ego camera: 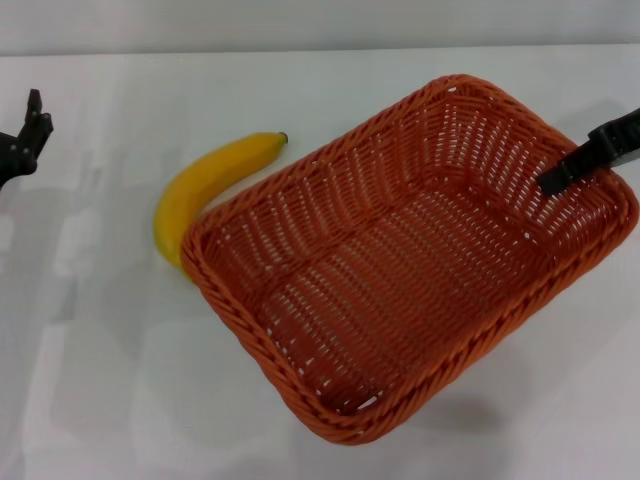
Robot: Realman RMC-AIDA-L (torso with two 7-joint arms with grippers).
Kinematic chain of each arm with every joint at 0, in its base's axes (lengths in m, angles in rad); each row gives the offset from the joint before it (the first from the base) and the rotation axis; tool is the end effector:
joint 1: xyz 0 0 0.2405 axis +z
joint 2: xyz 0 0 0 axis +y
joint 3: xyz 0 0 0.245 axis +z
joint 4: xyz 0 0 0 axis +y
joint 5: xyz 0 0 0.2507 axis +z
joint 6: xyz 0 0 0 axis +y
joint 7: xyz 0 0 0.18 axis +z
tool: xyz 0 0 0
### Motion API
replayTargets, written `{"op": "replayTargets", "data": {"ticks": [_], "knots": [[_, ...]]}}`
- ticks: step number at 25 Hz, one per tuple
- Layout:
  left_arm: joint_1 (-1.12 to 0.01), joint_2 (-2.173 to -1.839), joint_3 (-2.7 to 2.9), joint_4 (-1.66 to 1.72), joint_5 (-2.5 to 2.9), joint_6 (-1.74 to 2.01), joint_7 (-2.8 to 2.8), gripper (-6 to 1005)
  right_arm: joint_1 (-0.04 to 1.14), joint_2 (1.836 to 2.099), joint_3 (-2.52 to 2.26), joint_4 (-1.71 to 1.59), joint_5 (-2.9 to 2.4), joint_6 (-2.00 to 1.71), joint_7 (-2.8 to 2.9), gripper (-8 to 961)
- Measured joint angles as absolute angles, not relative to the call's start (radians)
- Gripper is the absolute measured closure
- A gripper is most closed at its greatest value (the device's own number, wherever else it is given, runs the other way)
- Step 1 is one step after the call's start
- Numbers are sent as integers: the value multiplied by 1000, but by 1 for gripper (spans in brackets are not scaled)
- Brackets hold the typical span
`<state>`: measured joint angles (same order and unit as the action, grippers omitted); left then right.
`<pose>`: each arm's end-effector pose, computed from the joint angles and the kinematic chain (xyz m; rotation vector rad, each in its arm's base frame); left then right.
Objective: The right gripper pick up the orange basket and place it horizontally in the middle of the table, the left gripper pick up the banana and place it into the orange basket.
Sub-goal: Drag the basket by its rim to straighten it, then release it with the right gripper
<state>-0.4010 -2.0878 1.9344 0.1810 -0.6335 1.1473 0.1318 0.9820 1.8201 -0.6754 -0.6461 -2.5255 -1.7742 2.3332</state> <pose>-0.3612 0.3820 -0.0061 -1.4853 -0.3724 -0.4687 0.1899 0.4435 0.0655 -2.7179 1.4240 -0.0634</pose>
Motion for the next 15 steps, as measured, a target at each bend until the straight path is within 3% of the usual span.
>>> {"op": "replayTargets", "data": {"ticks": [8, 15], "knots": [[-398, -2088, 1934, 186, -633, 1147, 132, 137, 907, 1841, -662, -644, -2460, -1678, 2336, 784], [-397, -2087, 1934, 187, -634, 1147, 132, 137, 843, 1840, -660, -644, -2404, -1628, 2338, 777]]}}
